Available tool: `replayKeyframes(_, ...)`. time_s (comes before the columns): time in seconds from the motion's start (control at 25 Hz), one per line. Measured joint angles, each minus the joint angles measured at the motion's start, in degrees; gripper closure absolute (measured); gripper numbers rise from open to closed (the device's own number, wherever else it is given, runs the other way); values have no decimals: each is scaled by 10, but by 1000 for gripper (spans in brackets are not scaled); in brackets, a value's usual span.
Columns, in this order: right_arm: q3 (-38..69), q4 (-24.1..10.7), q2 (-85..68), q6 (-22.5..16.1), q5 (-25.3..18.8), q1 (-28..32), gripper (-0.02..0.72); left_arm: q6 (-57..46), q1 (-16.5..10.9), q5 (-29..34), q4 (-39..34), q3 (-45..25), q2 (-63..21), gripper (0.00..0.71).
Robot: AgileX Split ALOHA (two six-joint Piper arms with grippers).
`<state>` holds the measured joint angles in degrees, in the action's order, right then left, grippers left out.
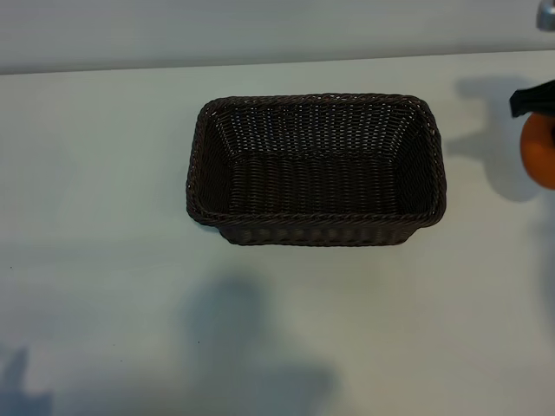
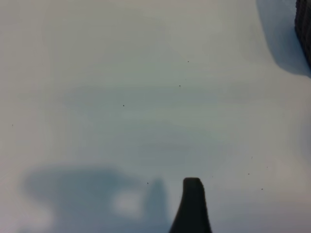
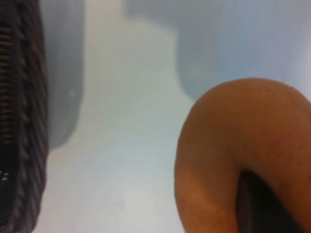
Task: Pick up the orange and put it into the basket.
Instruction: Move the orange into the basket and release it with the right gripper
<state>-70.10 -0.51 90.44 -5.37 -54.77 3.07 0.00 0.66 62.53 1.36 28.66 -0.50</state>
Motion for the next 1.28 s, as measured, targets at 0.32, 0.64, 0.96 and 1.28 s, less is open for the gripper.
replayKeyframes(0.32, -99, 21, -5, 16, -71, -1, 620, 0, 0, 0, 0, 0, 0, 116)
replayKeyframes(0.64, -178, 44, 1, 25, -111, -77, 620, 0, 0, 0, 0, 0, 0, 117)
replayKeyframes(0.96, -245, 44, 96, 24, -127, -177, 622, 0, 0, 0, 0, 0, 0, 117)
replayKeyframes(1.28, -303, 42, 217, 24, -119, -221, 623, 0, 0, 0, 0, 0, 0, 117)
